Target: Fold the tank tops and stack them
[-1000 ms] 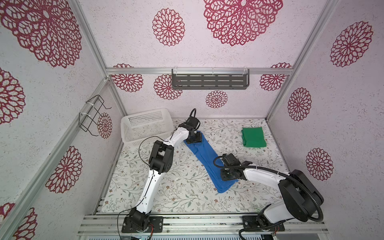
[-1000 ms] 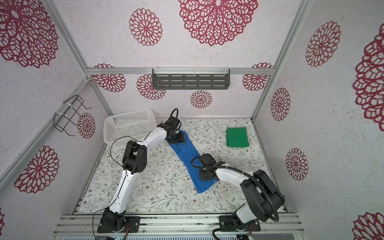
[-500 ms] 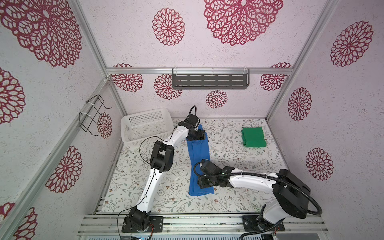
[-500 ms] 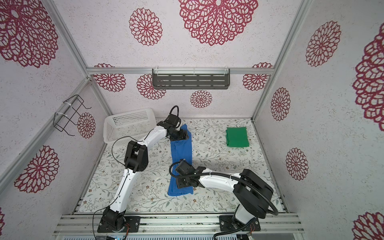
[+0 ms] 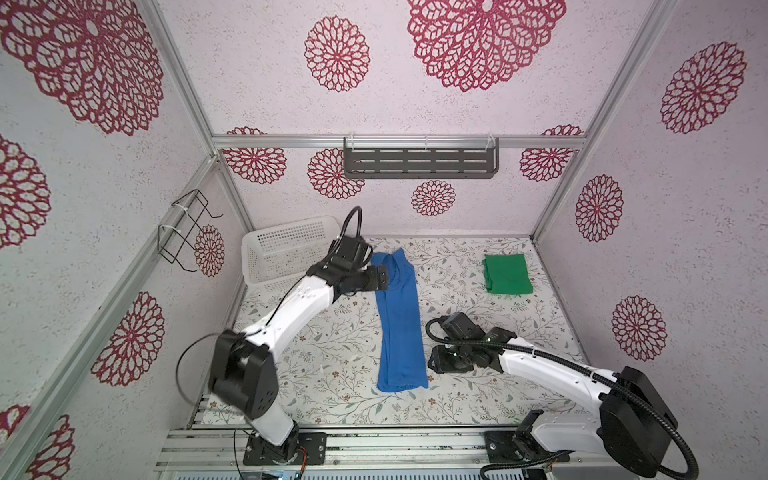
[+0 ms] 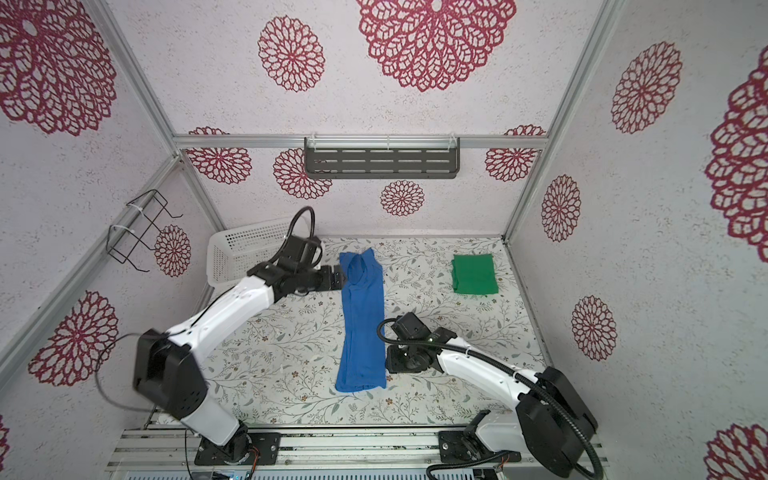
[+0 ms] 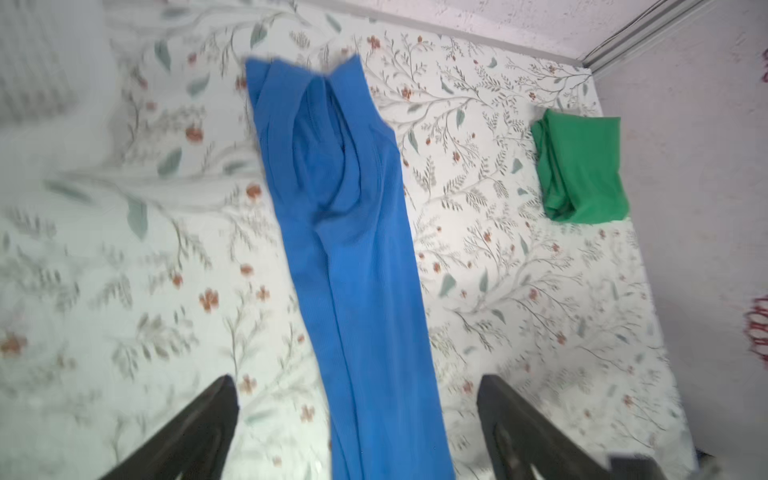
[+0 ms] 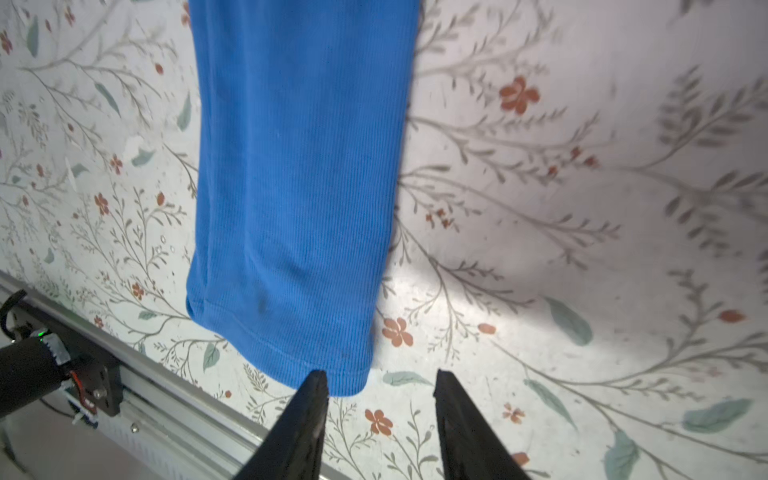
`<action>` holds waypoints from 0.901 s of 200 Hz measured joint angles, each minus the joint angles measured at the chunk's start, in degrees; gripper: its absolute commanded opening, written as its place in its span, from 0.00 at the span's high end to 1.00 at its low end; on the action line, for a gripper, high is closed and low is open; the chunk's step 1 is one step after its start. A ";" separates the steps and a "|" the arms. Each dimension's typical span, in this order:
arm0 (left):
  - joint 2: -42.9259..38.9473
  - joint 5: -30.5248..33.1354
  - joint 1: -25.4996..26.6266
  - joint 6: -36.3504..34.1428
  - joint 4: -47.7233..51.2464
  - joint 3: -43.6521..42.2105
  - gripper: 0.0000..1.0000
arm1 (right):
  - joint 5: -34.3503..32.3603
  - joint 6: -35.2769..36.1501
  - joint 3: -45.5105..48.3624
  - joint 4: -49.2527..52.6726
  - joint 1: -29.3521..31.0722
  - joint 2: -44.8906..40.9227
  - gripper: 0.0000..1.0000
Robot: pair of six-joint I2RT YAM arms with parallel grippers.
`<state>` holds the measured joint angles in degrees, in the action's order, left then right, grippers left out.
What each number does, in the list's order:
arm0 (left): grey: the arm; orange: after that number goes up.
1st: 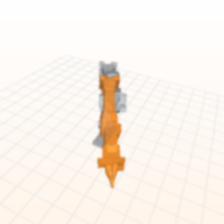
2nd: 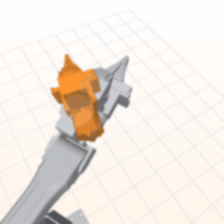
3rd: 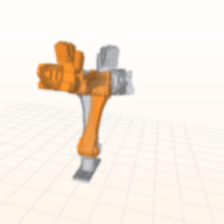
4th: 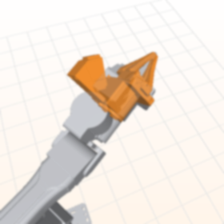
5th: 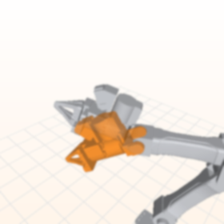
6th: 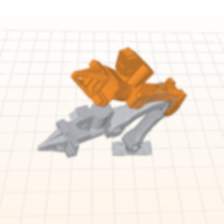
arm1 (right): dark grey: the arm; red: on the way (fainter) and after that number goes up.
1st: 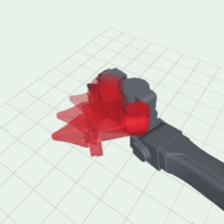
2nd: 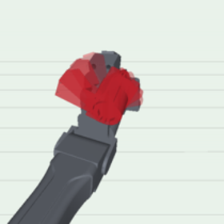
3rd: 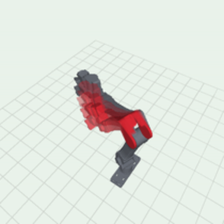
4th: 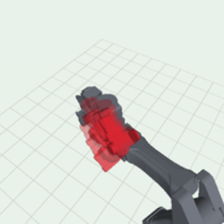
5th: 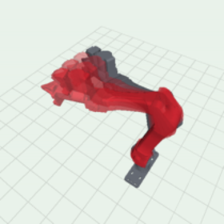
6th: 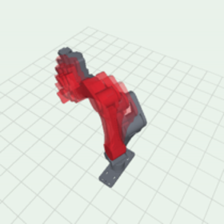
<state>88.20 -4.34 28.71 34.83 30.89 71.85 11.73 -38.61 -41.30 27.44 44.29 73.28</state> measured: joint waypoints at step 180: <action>-11.41 -6.56 20.90 45.29 -32.30 -47.47 0.58 | 10.05 -14.56 17.42 -22.99 1.16 -2.97 0.59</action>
<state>76.79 -10.90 49.60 80.12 -1.41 24.38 21.78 -53.17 -23.88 4.45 45.45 70.30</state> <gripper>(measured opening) 0.455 0.415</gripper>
